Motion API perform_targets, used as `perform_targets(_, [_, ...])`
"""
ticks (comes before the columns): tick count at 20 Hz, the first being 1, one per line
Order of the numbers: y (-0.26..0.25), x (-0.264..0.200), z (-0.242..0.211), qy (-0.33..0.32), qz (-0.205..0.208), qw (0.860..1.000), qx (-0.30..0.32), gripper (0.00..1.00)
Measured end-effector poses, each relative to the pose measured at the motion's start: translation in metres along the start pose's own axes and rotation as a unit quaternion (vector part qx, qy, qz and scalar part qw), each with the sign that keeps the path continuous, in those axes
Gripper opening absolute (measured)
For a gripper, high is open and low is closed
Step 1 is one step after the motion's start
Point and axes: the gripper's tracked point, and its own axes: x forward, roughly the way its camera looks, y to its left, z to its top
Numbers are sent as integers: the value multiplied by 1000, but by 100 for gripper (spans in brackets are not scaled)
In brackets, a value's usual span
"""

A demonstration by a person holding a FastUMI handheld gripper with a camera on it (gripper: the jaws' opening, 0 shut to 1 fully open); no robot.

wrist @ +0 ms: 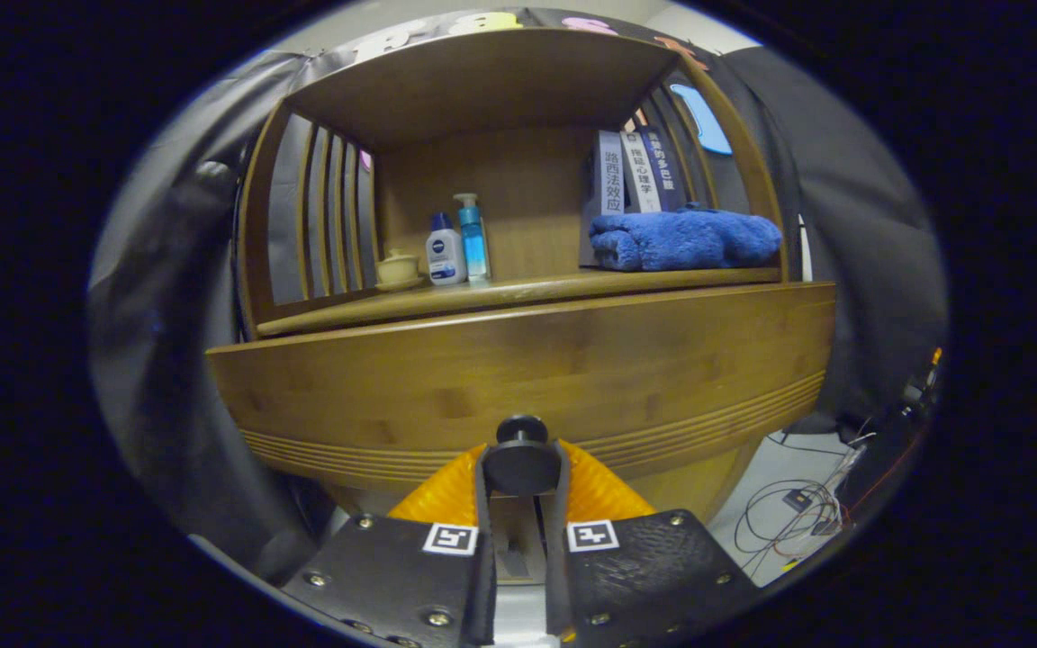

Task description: Pull open the drawer, take out the items inside it, and place them on the countertop above the cabinet.

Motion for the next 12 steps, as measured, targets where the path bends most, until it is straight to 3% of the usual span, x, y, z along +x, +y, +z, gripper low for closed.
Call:
perform_targets(8, [-5, -93, -24, 21, 2, 1000, 0, 22])
perform_targets(12, [-3, -116, -39, 36, 3, 999, -10, 22])
